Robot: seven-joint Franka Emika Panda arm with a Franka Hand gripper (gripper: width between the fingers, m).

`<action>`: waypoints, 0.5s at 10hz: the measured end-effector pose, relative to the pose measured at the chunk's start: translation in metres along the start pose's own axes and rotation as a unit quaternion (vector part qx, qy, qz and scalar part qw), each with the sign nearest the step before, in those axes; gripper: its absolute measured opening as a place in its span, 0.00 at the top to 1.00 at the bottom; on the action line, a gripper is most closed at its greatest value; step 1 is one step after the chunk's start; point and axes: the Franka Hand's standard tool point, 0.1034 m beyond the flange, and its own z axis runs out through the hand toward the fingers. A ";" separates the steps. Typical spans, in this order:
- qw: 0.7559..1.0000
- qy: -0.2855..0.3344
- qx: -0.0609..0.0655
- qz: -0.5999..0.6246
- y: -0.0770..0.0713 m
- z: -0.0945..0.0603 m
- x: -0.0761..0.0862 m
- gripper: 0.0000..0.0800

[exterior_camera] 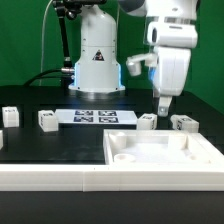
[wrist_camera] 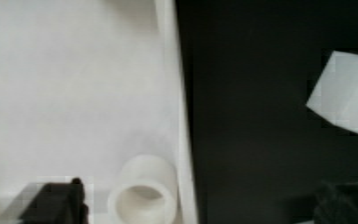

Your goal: Assemble one leg

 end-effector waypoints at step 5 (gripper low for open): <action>0.993 0.002 0.002 0.114 -0.001 0.001 0.002 0.19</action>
Offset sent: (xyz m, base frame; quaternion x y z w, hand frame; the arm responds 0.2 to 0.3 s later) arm 0.0000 0.0000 0.0000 0.0000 0.0000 0.2571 0.9664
